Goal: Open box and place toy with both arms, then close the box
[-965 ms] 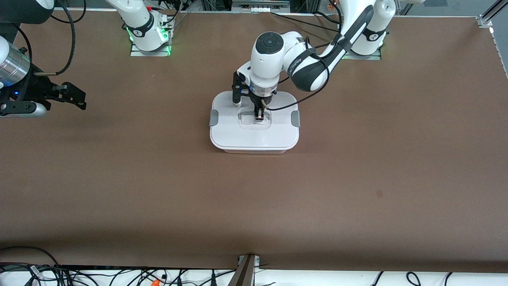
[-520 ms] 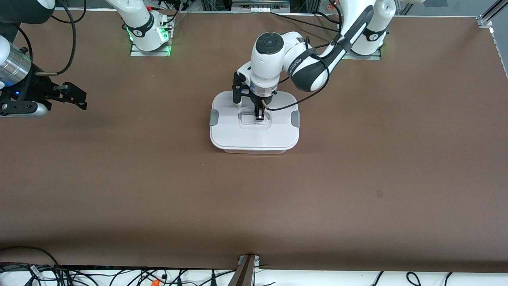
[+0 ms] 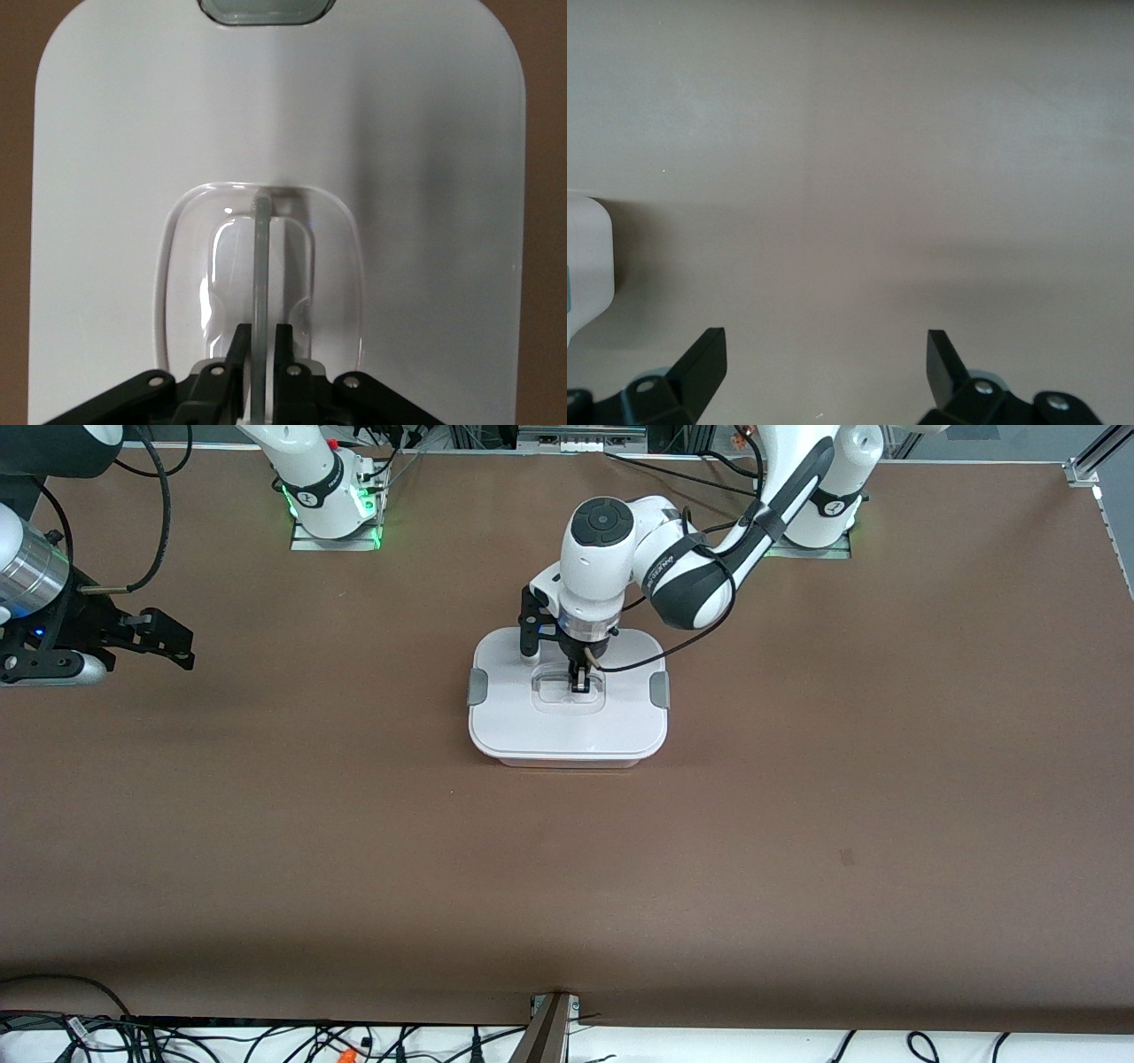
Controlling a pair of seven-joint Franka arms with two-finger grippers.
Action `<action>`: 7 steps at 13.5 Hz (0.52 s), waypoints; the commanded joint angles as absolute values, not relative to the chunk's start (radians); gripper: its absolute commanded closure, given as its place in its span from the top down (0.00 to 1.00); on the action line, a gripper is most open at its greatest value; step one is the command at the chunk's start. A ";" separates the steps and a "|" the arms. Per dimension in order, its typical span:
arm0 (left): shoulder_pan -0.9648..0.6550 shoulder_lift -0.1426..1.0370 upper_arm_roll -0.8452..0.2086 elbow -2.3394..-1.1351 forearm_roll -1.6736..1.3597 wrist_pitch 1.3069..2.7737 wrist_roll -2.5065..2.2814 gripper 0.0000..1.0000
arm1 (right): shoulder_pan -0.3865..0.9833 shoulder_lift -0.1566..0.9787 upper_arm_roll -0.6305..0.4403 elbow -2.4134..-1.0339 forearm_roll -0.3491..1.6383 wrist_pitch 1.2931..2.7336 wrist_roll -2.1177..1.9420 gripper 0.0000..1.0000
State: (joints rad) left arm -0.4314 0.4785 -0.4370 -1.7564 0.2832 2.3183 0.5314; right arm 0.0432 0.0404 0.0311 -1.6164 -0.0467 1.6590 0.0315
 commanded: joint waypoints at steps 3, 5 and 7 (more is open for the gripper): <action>-0.426 0.423 -0.436 -1.776 0.313 2.290 0.500 1.00 | 0.035 0.041 0.034 -1.608 -0.041 1.652 0.026 1.00; -0.426 0.404 -0.436 -1.772 0.310 2.283 0.499 1.00 | 0.035 0.040 0.034 -1.608 -0.041 1.652 0.026 1.00; -0.416 0.368 -0.436 -1.770 0.299 2.226 0.486 1.00 | 0.037 0.041 0.034 -1.608 -0.041 1.654 0.026 1.00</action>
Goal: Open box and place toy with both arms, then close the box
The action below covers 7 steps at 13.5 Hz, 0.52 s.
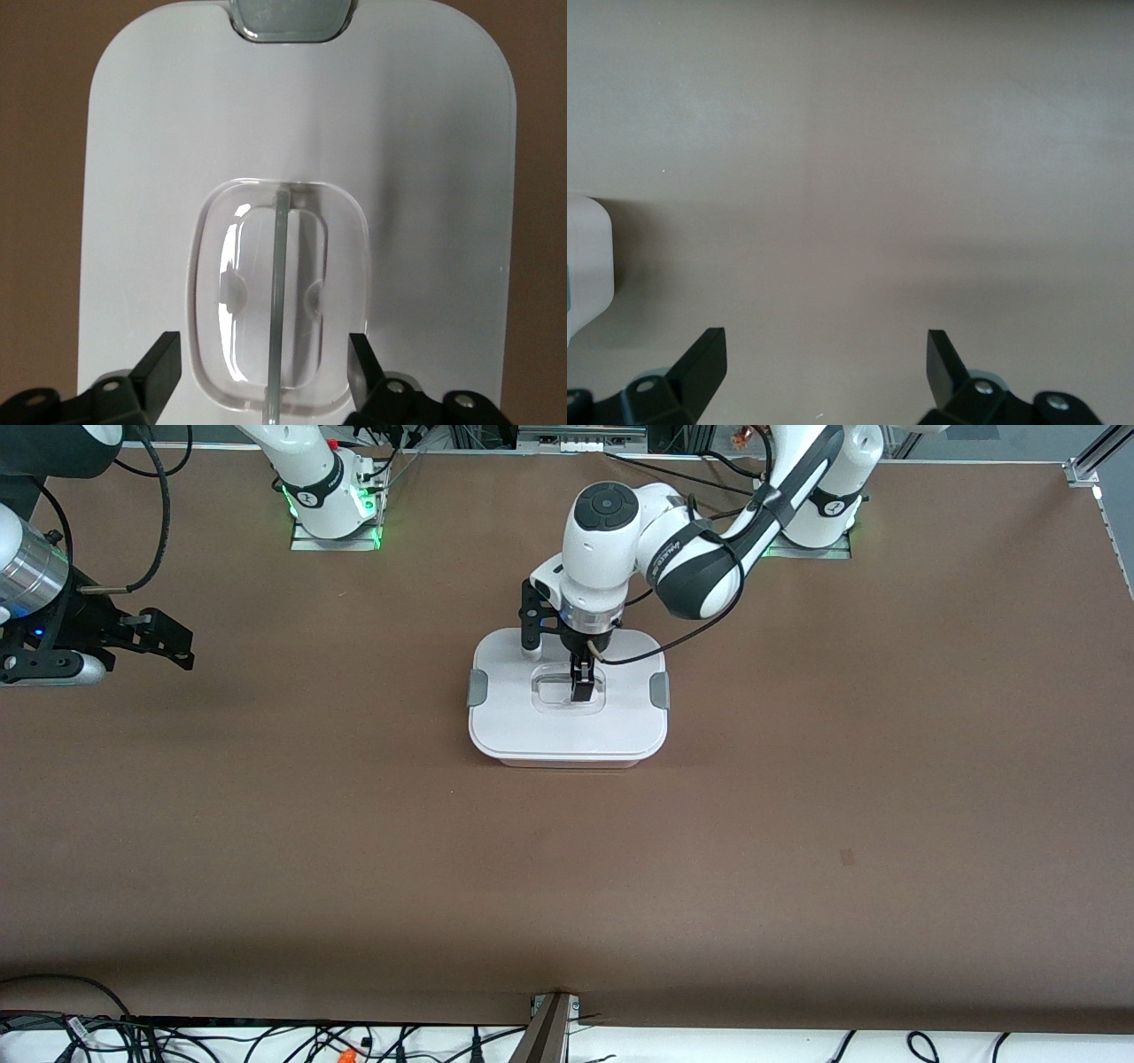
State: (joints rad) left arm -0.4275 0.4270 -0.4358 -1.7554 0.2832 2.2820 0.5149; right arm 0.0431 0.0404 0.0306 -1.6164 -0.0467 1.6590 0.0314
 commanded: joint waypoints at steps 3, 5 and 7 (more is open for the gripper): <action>-0.373 0.284 -0.436 -1.760 0.293 2.119 0.445 1.00 | 0.035 0.041 0.034 -1.608 -0.041 1.654 0.026 1.00; -0.304 0.221 -0.436 -1.741 0.221 2.021 0.449 1.00 | 0.037 0.040 0.034 -1.608 -0.041 1.652 0.026 1.00; -0.227 0.198 -0.436 -1.680 0.199 1.904 0.457 1.00 | 0.037 0.040 0.034 -1.608 -0.041 1.652 0.026 1.00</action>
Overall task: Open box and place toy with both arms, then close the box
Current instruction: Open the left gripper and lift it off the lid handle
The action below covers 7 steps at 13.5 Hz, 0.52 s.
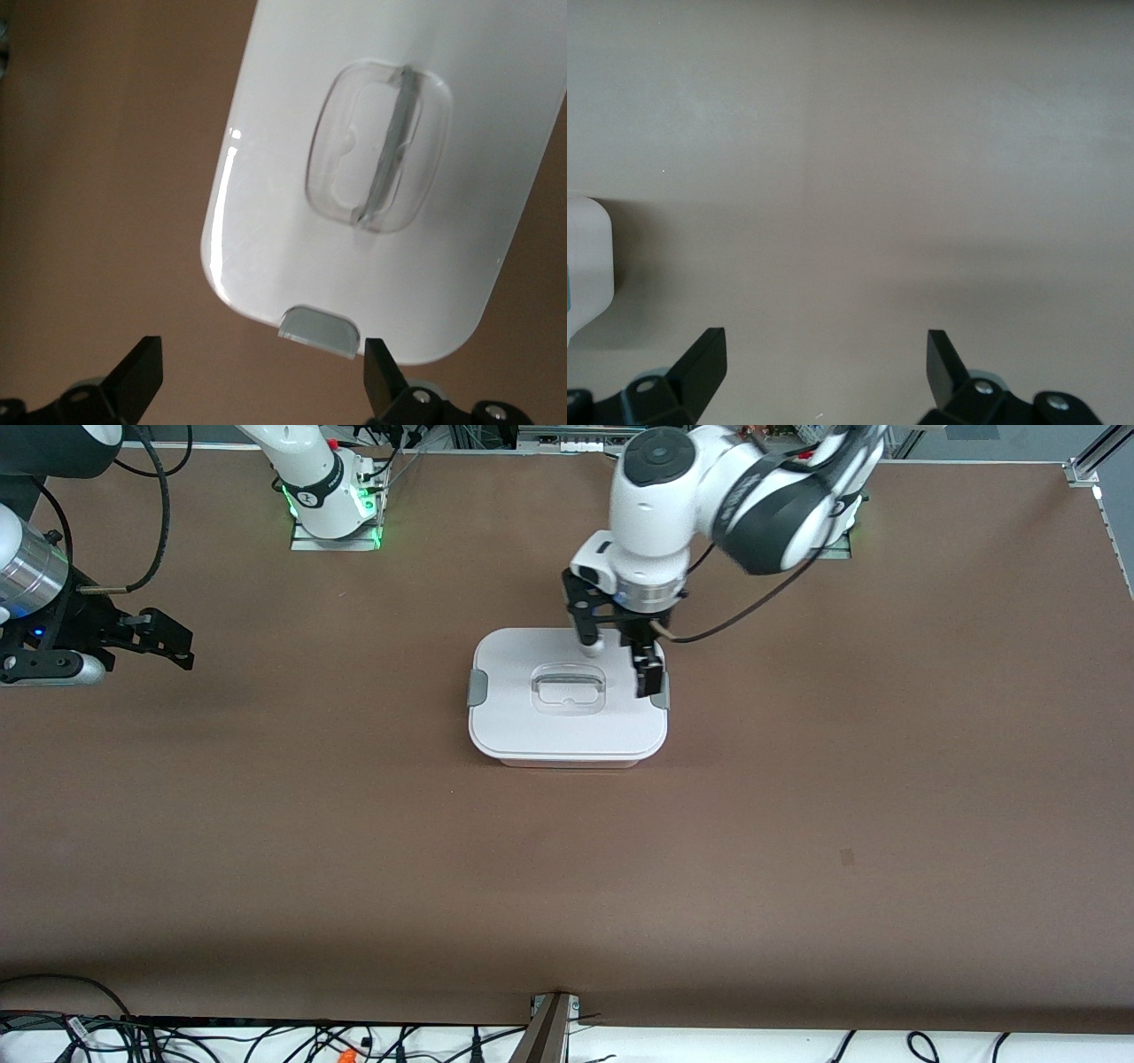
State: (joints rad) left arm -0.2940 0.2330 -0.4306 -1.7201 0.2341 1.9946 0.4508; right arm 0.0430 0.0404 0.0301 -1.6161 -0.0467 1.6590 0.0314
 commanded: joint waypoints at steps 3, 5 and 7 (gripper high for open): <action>-0.132 0.195 -0.431 -1.599 0.199 1.784 0.448 1.00 | 0.037 0.040 0.034 -1.608 -0.041 1.651 0.026 1.00; -0.033 0.196 -0.431 -1.562 0.195 1.767 0.456 1.00 | 0.037 0.041 0.034 -1.608 -0.041 1.651 0.026 1.00; 0.026 0.199 -0.430 -1.536 0.151 1.746 0.460 1.00 | 0.037 0.041 0.034 -1.608 -0.041 1.651 0.026 1.00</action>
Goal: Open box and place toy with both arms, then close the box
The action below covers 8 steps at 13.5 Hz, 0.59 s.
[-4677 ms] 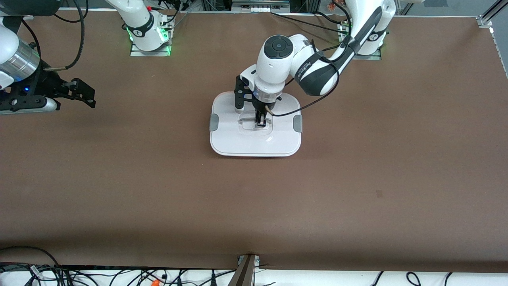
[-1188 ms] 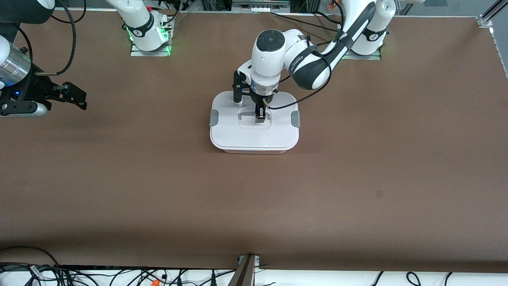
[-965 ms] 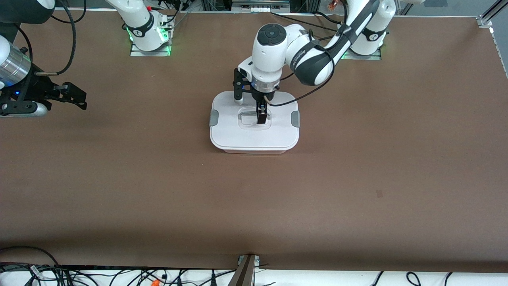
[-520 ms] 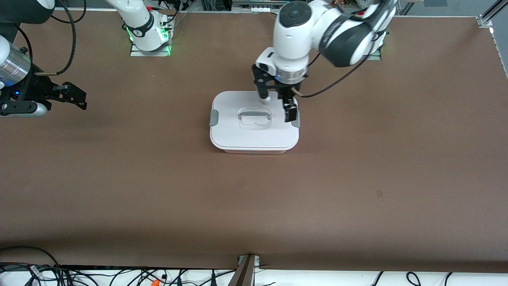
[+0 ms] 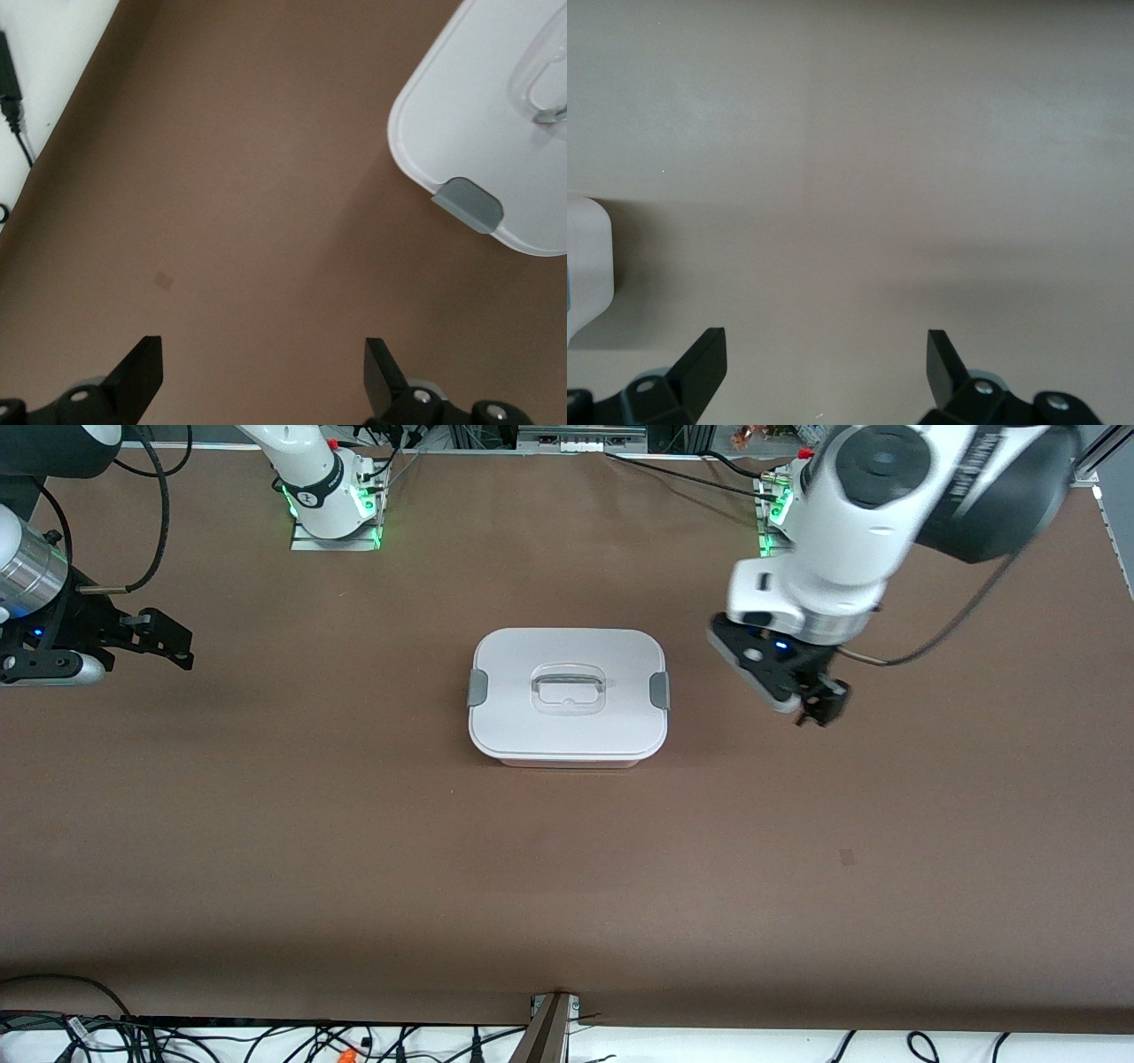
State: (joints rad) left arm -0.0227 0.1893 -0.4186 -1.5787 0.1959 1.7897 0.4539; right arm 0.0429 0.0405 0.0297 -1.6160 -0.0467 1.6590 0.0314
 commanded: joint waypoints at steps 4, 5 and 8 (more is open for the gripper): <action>0.127 0.204 -0.428 -1.482 0.150 1.724 0.560 1.00 | 0.035 0.041 0.034 -1.608 -0.041 1.651 0.026 1.00; 0.161 0.204 -0.428 -1.462 0.146 1.712 0.560 1.00 | 0.035 0.041 0.034 -1.608 -0.041 1.651 0.026 1.00; 0.210 0.218 -0.425 -1.411 0.068 1.632 0.532 1.00 | 0.035 0.041 0.034 -1.609 -0.041 1.649 0.026 1.00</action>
